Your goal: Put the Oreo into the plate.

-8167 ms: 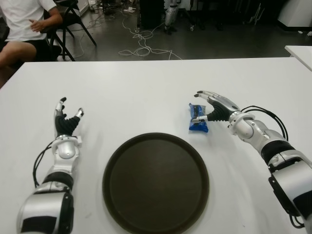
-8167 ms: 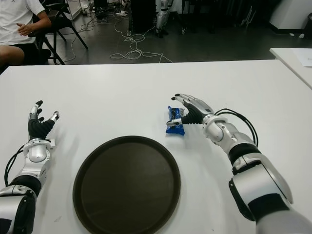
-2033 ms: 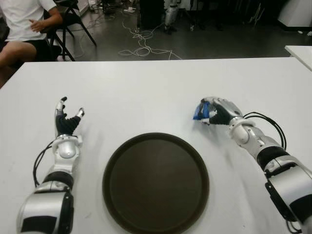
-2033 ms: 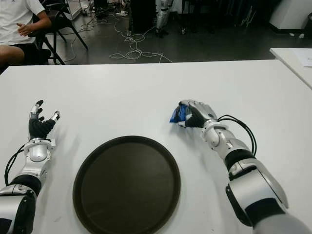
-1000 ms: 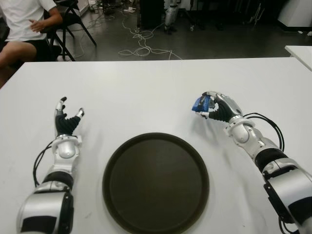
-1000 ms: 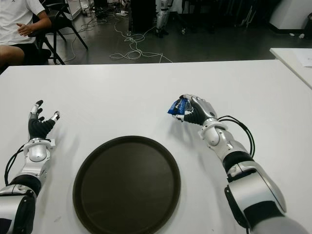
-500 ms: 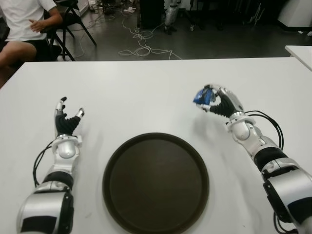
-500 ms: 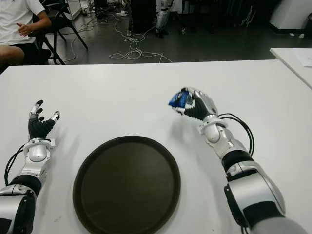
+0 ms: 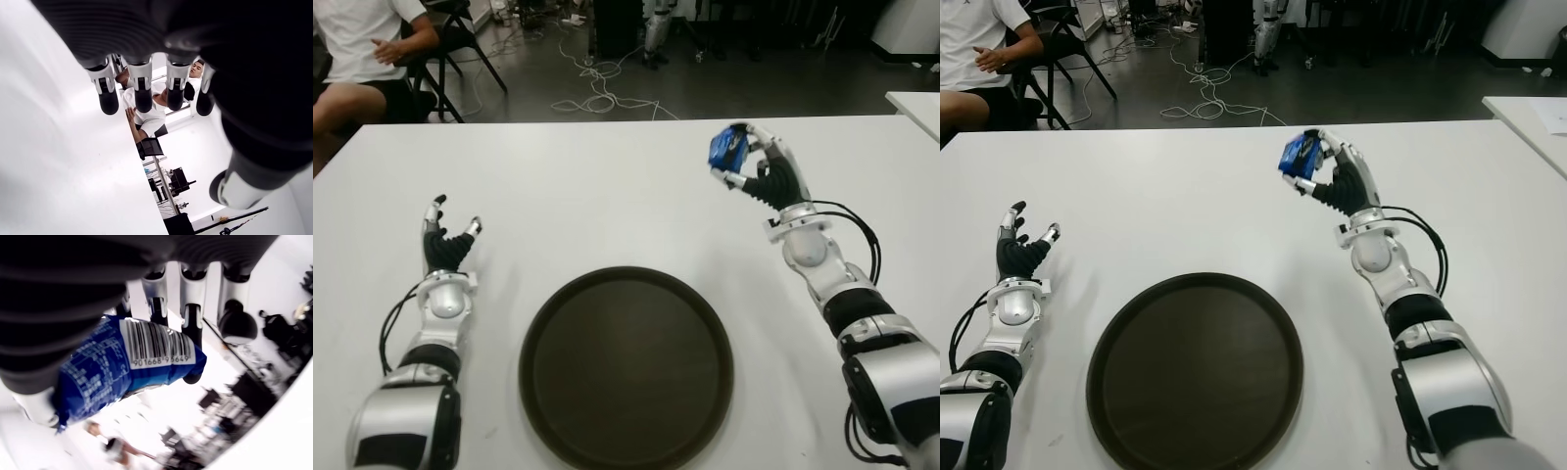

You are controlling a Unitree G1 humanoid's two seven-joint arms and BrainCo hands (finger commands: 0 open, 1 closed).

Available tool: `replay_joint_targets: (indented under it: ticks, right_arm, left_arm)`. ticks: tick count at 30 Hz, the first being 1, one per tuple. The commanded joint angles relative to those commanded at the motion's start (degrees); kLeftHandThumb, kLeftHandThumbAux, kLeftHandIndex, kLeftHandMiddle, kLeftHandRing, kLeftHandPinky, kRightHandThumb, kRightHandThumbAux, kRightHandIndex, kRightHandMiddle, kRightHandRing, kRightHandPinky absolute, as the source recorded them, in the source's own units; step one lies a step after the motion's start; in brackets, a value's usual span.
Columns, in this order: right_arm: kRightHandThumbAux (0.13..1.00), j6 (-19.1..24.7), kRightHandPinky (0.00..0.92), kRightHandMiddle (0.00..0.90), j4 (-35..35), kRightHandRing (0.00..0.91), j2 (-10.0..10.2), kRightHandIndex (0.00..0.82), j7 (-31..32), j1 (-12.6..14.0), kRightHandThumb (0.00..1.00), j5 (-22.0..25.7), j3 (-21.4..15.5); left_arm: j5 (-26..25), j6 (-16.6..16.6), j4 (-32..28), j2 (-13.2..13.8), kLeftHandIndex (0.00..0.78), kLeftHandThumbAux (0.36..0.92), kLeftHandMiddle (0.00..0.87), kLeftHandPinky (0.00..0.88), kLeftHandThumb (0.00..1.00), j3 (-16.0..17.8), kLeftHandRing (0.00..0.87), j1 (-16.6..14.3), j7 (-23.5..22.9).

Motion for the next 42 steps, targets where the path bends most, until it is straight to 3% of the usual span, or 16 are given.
replay_joint_targets:
  ticks: [9,17,26,42]
  right_arm:
    - [0.715,-1.0,0.846,0.843,-2.8,0.846,0.7,0.442,2.6,0.4,0.710,2.4,-2.4]
    - [0.714,2.2,0.848,0.846,-9.1,0.850,2.7,0.442,5.9,2.9,0.710,5.4,-3.9]
    - [0.714,4.9,0.845,0.854,-15.5,0.853,3.8,0.441,14.0,5.4,0.711,10.2,-4.6]
    - [0.712,7.0,0.850,0.853,-16.7,0.857,5.2,0.442,22.7,5.7,0.712,12.5,-4.9]
  left_arm:
    - [-0.2,-0.2,-0.1,0.1,0.040,0.729,0.048,0.021,0.000,0.0,0.028,0.1,-0.7]
    - [-0.7,-0.8,-0.2,-0.1,0.036,0.739,0.043,0.024,0.000,0.4,0.025,0.3,-1.3]
    - [-1.1,-0.8,-0.2,-0.2,0.033,0.740,0.039,0.015,0.000,1.1,0.021,0.3,-2.2]
    - [-1.1,-0.6,-0.2,-0.4,0.039,0.746,0.049,0.031,0.000,1.2,0.033,0.2,-1.7]
